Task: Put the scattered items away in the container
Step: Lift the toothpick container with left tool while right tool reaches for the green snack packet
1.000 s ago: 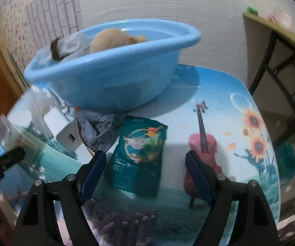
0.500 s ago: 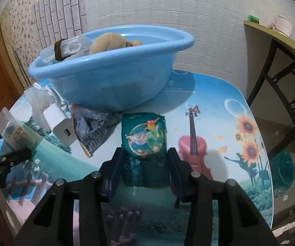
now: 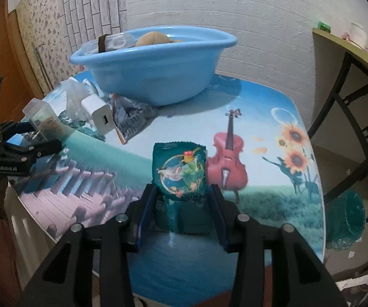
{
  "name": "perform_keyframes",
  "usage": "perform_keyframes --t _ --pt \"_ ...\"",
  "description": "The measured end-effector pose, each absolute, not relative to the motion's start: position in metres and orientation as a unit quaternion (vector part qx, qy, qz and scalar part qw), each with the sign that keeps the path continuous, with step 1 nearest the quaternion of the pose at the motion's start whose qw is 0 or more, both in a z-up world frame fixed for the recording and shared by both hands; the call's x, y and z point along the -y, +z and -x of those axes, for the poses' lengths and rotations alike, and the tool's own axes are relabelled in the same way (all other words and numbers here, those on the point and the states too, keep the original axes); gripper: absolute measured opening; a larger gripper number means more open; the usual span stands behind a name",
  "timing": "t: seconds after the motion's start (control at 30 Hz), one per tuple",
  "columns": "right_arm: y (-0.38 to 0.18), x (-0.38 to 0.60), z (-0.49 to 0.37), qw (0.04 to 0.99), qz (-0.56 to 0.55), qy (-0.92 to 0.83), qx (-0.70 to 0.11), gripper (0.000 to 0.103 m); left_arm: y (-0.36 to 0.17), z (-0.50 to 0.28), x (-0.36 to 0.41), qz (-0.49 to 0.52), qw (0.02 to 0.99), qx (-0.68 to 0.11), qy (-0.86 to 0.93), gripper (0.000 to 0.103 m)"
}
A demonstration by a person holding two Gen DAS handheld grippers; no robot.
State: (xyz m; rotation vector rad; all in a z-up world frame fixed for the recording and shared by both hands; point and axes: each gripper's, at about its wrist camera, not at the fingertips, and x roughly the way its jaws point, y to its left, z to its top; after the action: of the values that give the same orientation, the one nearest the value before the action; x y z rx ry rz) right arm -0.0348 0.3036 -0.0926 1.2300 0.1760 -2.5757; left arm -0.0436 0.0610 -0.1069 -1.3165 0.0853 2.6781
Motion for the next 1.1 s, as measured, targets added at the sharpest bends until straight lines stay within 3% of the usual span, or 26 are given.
perform_keyframes --t 0.07,0.23,0.33,0.4,0.47,0.57,0.97,1.03,1.1 --pt "-0.093 -0.304 0.033 0.132 -0.424 -0.894 -0.06 0.052 -0.107 0.043 -0.061 0.438 0.078 -0.029 0.895 0.103" --pt "-0.095 -0.298 0.039 0.133 -0.425 -0.894 -0.052 0.052 -0.108 0.043 -0.061 0.436 0.08 -0.029 0.896 0.103" --pt "-0.097 -0.296 0.042 0.126 -0.422 -0.896 -0.051 0.064 -0.108 0.043 -0.06 0.435 0.08 -0.029 0.896 0.103" --pt "-0.1 -0.297 0.044 0.119 -0.422 -0.898 -0.046 0.086 -0.108 0.043 -0.06 0.434 0.079 -0.028 0.897 0.103" --pt "-0.103 -0.3 0.046 0.104 -0.422 -0.9 -0.037 0.096 -0.108 0.043 -0.06 0.431 0.079 -0.028 0.898 0.103" --pt "-0.106 -0.302 0.045 0.099 -0.419 -0.902 -0.034 0.103 -0.108 0.043 -0.061 0.431 0.078 -0.027 0.899 0.103" --pt "-0.105 -0.297 0.048 0.104 -0.409 -0.906 -0.036 0.103 -0.107 0.042 -0.059 0.431 0.071 -0.024 0.899 0.103" --pt "-0.105 -0.295 0.046 0.108 -0.406 -0.906 -0.038 0.096 -0.108 0.039 -0.059 0.426 0.073 -0.023 0.901 0.102" --pt "-0.103 -0.292 0.044 0.118 -0.398 -0.909 -0.042 0.076 -0.107 0.039 -0.06 0.425 0.077 -0.025 0.902 0.098"
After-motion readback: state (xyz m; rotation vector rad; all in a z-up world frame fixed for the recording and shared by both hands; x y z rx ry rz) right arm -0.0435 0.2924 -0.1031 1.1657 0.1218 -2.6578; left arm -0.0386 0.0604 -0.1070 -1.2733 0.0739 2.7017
